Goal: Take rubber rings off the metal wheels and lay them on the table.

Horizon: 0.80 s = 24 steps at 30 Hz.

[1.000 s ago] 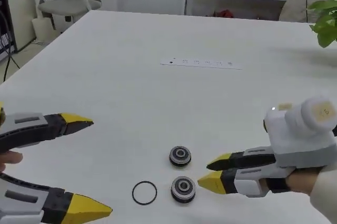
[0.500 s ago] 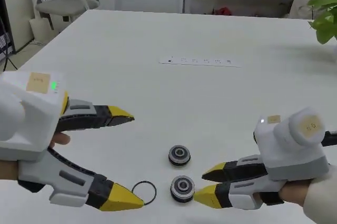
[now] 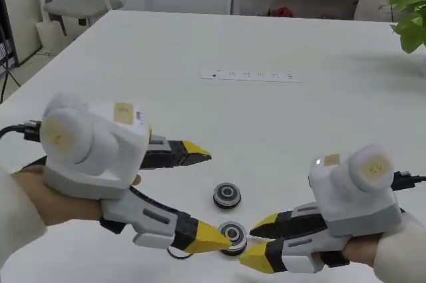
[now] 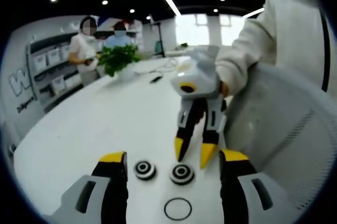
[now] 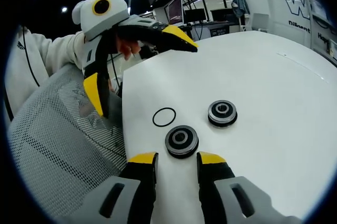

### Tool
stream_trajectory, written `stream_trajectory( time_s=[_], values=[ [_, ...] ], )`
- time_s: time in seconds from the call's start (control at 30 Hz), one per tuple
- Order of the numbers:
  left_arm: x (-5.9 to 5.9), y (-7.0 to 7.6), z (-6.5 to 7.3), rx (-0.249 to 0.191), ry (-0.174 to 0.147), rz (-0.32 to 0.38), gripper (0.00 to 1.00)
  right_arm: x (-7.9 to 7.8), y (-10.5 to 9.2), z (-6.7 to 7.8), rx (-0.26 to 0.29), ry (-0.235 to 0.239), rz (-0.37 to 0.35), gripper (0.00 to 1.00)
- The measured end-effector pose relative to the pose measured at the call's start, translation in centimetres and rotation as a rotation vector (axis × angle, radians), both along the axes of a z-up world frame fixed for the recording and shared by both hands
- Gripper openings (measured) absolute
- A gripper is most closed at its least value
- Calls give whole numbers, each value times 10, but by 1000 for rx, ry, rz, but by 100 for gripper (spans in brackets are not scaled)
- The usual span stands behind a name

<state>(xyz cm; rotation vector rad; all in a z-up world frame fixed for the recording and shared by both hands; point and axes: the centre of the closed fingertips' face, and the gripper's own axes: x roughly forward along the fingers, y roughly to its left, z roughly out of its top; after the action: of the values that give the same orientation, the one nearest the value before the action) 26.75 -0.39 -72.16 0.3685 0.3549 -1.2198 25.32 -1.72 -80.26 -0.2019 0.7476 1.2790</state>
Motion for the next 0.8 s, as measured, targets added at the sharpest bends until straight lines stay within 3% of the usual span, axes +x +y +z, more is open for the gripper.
stream_trajectory(
  time_s=[0.1,0.33,0.4,0.5,0.8],
  values=[
    [2,-5,-6,-19,11,5,67,2,1,-1,-3,-3,2,27],
    [4,-10,-22,-24,-6,26,55,5,3,-3,7,-9,-9,26],
    [1,-14,-30,-11,2,15,54,5,4,-5,6,-11,-11,26],
    [0,-15,-38,5,-11,3,50,5,4,-4,10,-20,-4,26],
    [5,-9,-55,40,-3,23,36,4,4,-3,18,-43,6,24]
  ],
)
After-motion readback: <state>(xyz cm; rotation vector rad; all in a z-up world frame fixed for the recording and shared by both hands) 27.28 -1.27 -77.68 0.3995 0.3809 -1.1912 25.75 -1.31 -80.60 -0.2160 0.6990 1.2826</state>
